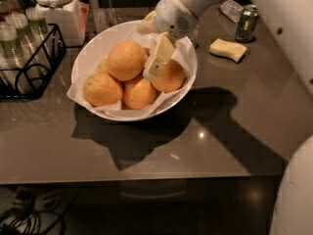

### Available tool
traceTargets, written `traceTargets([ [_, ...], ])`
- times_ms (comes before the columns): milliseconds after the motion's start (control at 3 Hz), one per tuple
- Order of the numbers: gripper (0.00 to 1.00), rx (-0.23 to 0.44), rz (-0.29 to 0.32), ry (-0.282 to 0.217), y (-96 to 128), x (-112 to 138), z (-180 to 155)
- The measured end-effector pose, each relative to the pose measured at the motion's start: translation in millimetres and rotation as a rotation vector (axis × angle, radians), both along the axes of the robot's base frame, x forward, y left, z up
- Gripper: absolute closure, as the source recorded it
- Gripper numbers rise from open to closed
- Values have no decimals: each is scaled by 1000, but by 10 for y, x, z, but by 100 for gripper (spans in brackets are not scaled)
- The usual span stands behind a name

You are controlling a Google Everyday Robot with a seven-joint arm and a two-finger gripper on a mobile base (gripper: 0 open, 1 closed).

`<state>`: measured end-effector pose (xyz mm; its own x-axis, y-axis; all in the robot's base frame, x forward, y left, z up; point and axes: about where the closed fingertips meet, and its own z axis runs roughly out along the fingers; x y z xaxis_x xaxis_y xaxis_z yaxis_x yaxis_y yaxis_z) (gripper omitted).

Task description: Pick orange from white bowl

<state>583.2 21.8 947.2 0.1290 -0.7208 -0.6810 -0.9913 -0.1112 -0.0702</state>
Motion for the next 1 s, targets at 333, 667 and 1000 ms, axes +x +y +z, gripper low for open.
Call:
traceTargets([
  [333,0,37,46,40,215,92,-106],
  [667,0,62,62,70,329,157,-184],
  [1000,19,63,62,71,331,160,-186],
])
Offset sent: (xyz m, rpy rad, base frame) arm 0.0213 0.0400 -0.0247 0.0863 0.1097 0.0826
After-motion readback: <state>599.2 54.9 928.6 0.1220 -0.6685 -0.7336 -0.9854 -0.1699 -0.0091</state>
